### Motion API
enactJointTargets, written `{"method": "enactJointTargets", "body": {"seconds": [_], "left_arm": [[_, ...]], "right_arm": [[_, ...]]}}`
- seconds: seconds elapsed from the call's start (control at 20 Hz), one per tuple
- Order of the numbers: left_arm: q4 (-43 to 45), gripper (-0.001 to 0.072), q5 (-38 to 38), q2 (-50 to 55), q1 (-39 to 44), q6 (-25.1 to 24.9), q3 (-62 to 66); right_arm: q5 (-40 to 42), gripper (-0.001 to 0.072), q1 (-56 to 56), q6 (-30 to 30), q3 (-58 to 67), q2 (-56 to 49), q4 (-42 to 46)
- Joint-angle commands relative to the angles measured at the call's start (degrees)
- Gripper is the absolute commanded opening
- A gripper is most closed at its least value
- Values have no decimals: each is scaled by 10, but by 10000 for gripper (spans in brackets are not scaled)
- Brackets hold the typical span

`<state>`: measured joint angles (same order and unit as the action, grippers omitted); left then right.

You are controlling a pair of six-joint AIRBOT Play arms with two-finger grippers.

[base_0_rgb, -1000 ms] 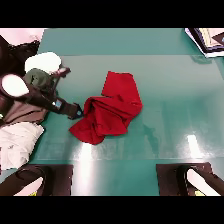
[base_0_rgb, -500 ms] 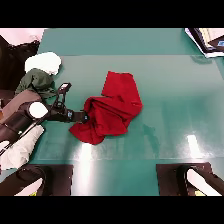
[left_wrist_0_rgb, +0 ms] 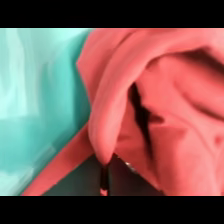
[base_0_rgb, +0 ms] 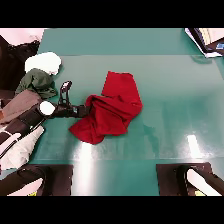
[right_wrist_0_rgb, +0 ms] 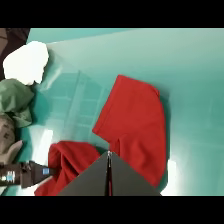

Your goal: Fold the shirts.

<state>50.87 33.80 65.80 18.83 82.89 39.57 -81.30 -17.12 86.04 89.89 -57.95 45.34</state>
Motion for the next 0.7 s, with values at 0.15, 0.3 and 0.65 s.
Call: {"method": "enactJointTargets", "body": {"seconds": [0.15,0.3,0.65], "left_arm": [[166,27,167,-13,-8,-8,130],[257,27,272,-37,-8,-8,220],[253,28,318,-40,-8,9,264]], "right_arm": [[-3,19,77,5,-130,0,141],[104,634,140,5,-272,-1,146],[239,553,241,26,-370,-132,139]]}}
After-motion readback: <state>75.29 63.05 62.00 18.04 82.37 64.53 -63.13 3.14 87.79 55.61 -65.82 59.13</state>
